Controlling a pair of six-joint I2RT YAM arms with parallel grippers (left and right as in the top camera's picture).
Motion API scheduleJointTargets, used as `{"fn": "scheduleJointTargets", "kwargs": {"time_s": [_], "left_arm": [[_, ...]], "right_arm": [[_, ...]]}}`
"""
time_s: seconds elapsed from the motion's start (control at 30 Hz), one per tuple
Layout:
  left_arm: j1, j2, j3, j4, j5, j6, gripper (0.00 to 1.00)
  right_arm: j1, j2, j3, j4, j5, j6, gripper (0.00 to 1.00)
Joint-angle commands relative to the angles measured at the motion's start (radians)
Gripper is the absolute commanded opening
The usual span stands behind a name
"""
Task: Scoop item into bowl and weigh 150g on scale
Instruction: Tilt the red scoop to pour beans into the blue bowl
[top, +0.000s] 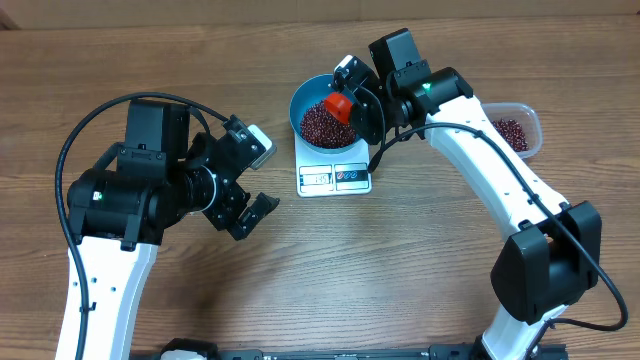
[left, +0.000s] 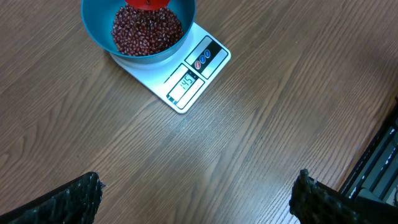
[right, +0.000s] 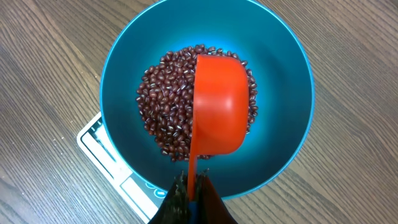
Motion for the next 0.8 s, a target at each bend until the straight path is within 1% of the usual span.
{"fn": "scheduleJointTargets", "kwargs": {"time_s": [0.0, 0.57, 0.7, 0.77], "left_arm": [[0.004, 0.002, 0.014, 0.0, 0.015, 0.022, 1.0], [0.004, 0.002, 0.014, 0.0, 0.015, 0.022, 1.0], [0.004, 0.002, 0.014, 0.0, 0.015, 0.022, 1.0], [0.004, 0.002, 0.014, 0.0, 0.015, 0.022, 1.0]], "right_arm": [[0.008, -0.034, 0.033, 0.01, -0.008, -0.008, 0.04], [0.006, -0.034, 0.033, 0.037, -0.033, -0.009, 0.04], [0.015, -0.034, 0.033, 0.039, -0.016, -0.083, 0.04], [0.018, -0.034, 0.033, 0.043, 0.032, -0.082, 0.04]]}}
